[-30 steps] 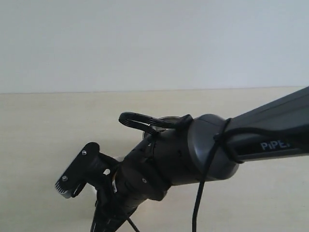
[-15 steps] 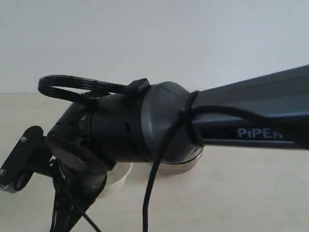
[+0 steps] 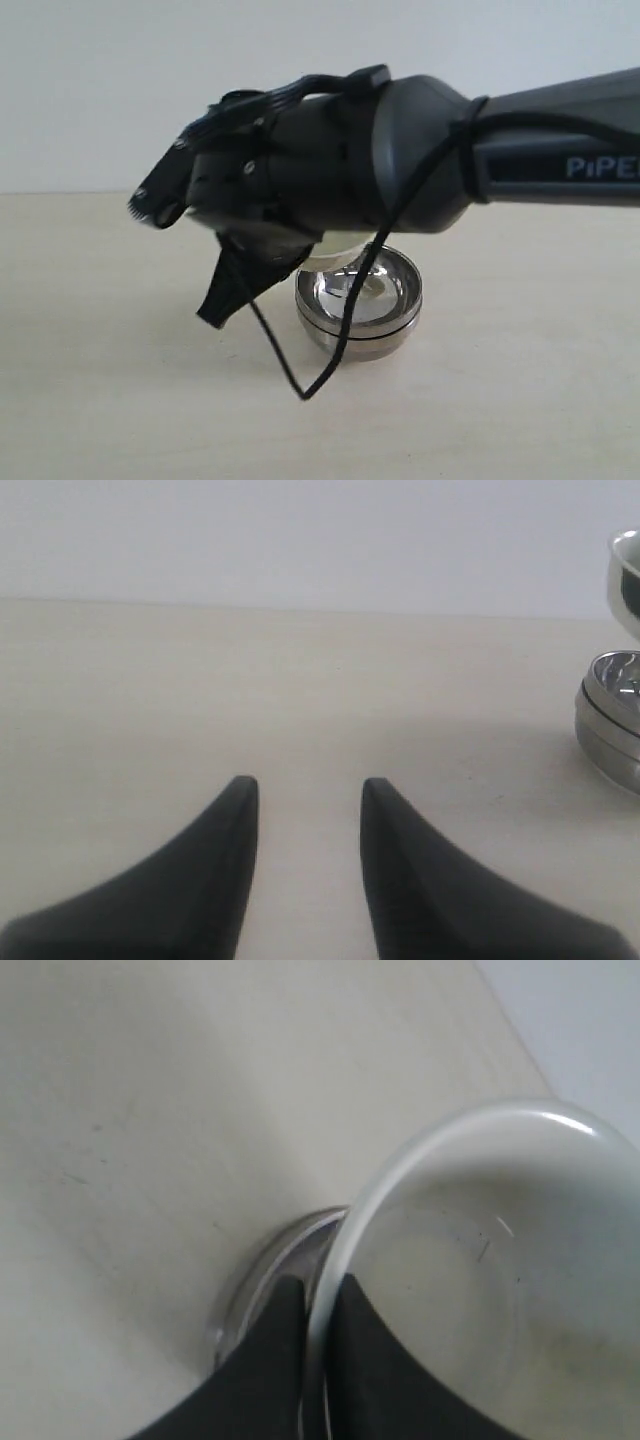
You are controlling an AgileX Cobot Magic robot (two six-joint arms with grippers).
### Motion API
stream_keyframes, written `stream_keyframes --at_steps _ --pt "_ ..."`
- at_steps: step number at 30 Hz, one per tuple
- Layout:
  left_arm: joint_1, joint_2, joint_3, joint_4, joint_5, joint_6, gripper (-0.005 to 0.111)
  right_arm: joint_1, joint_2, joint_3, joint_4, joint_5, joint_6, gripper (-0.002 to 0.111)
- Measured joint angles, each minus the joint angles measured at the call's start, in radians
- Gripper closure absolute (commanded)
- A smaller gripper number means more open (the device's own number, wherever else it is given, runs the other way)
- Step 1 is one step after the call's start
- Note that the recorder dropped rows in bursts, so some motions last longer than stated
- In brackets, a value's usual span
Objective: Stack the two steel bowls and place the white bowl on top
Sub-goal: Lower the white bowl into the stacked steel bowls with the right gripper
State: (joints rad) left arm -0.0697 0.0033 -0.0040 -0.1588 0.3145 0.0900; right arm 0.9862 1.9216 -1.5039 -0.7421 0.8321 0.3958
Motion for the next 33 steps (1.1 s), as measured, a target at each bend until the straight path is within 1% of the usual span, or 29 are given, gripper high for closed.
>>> stream_keyframes --at_steps 1,4,7,15,26,33 --pt "0.000 0.000 0.000 0.000 0.000 0.000 0.074 -0.033 0.000 0.000 0.028 0.000 0.000 0.108" --pt "0.000 0.000 0.000 0.000 0.000 0.000 0.074 -0.088 0.020 0.000 0.085 0.000 -0.018 0.108" --pt "0.000 0.000 0.000 0.000 0.000 0.000 0.074 -0.111 0.043 0.005 0.112 -0.004 -0.024 0.108" --pt "0.000 0.000 0.000 0.000 0.000 0.000 0.074 -0.112 0.052 0.047 0.159 -0.020 -0.029 0.108" --pt "0.000 0.000 0.000 0.000 0.000 0.000 0.074 -0.112 0.052 0.050 0.227 -0.060 -0.032 0.108" --pt "0.000 0.000 0.000 0.000 0.000 0.000 0.074 -0.113 0.052 0.050 0.229 -0.060 -0.036 0.108"
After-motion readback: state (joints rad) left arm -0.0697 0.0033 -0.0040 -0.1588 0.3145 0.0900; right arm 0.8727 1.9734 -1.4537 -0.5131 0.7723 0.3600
